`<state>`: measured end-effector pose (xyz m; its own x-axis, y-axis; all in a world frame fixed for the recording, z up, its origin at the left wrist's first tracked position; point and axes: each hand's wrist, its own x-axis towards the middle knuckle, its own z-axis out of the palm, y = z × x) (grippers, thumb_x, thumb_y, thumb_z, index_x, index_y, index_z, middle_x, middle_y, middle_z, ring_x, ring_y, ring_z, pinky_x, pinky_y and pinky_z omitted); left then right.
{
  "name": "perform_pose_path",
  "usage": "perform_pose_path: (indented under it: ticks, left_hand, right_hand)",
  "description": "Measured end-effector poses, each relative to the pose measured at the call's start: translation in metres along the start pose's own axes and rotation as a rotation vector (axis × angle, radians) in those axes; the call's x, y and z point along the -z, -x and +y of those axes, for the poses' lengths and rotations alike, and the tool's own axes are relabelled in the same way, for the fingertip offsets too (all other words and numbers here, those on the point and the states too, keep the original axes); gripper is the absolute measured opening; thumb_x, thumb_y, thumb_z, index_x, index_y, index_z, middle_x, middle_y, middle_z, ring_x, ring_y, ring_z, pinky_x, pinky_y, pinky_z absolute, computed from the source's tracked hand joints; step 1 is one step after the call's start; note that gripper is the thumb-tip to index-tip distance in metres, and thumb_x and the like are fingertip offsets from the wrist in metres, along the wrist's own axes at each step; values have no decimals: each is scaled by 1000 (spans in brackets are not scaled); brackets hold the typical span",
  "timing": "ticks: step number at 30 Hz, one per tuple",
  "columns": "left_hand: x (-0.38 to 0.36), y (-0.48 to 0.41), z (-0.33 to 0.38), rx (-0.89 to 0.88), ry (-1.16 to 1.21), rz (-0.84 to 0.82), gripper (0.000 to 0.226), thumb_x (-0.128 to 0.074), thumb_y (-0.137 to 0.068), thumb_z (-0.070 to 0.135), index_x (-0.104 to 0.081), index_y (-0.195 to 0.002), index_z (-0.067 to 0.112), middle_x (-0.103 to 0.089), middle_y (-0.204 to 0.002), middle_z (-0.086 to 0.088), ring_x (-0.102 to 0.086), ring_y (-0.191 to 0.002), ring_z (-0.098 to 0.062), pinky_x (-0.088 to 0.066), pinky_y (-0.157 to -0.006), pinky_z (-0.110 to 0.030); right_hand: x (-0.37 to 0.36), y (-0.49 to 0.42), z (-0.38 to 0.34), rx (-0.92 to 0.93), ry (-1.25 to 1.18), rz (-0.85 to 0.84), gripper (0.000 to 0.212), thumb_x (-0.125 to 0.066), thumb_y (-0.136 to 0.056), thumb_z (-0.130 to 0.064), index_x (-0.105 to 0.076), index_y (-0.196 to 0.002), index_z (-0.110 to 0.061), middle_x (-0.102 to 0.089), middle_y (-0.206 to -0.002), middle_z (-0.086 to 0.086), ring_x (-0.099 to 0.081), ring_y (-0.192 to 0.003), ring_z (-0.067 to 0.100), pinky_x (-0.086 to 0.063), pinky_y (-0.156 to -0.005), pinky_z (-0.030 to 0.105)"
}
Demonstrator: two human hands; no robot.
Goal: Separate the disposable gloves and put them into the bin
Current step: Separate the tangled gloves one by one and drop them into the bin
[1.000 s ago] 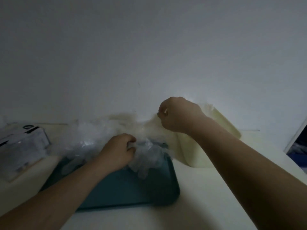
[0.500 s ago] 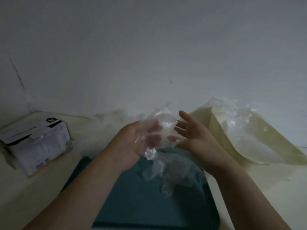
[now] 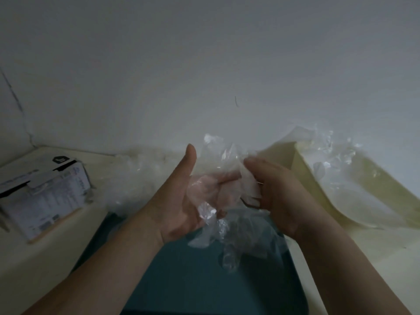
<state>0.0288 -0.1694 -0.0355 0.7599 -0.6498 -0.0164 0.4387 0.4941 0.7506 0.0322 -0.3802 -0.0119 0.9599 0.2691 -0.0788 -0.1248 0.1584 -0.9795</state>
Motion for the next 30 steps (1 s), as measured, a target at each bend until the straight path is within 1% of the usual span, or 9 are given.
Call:
perform_pose_path:
  ticks: [5,10,13,16,21,24,26,28,30]
  left_hand:
    - [-2,-1,3,-114,-413,263,44,-73,-96,32,-70,-131,8,-69,-130,-22,-69,-112,-33,-50,-103,-48]
    - [3,-1,2,-144,-680,559,15,-68,-100,19,-82,-106,19,-80,-111,-6,-71,-117,-33,-52,-108,-50]
    - [0,2,4,-189,-626,503,14,-69,-99,12,-81,-106,13,-79,-106,-13,-76,-100,-32,-58,-98,-46]
    - [-8,5,0,-210,-684,366,14,-70,-98,12,-78,-110,11,-79,-104,-13,-77,-97,-27,-63,-87,-39]
    - [-12,1,-32,-111,-1499,88,47,-77,-89,46,-59,-131,43,-68,-126,20,-64,-118,-2,-53,-104,-31]
    - [-12,-4,-51,-136,-1737,50,13,-67,-95,38,-56,-102,39,-62,-89,13,-62,-82,-4,-52,-73,-30]
    - [-9,-7,-53,-155,-1783,67,16,-61,-96,27,-53,-91,39,-55,-77,11,-57,-71,-7,-48,-63,-31]
    - [-3,-6,-50,-126,-1799,84,11,-59,-96,33,-60,-107,38,-63,-89,11,-61,-80,-6,-56,-73,-34]
    - [0,-5,-48,-65,-1804,127,15,-61,-95,34,-64,-108,41,-70,-99,14,-66,-89,-6,-58,-83,-34]
  right_hand:
    - [-3,2,1,77,7,160,25,-69,-98,-22,-70,-106,2,-70,-94,17,-63,-85,32,-51,-80,47]
    - [-9,8,-7,144,122,284,27,-68,-98,-23,-72,-107,2,-78,-100,13,-73,-91,32,-58,-78,42]
    - [-8,14,-12,123,196,160,37,-70,-96,-36,-72,-114,-4,-79,-105,10,-76,-99,27,-61,-84,39]
    - [-9,17,-11,104,172,63,30,-71,-97,-24,-73,-112,2,-77,-106,22,-75,-99,35,-64,-86,42]
    - [-3,20,-26,356,368,325,15,-66,-101,-16,-76,-101,-5,-78,-85,11,-71,-72,24,-58,-66,32]
    - [1,23,-31,382,558,336,17,-64,-102,-23,-75,-95,-14,-77,-79,1,-63,-60,12,-53,-60,28]
    - [1,24,-31,397,661,345,19,-63,-103,-27,-74,-92,-16,-75,-75,-3,-63,-58,4,-51,-61,19]
    - [2,24,-33,420,691,340,21,-64,-102,-26,-74,-92,-11,-74,-72,-1,-67,-62,1,-48,-59,10]
    - [4,28,-39,441,654,297,23,-65,-100,-24,-74,-89,-6,-72,-70,4,-66,-60,6,-48,-59,16]
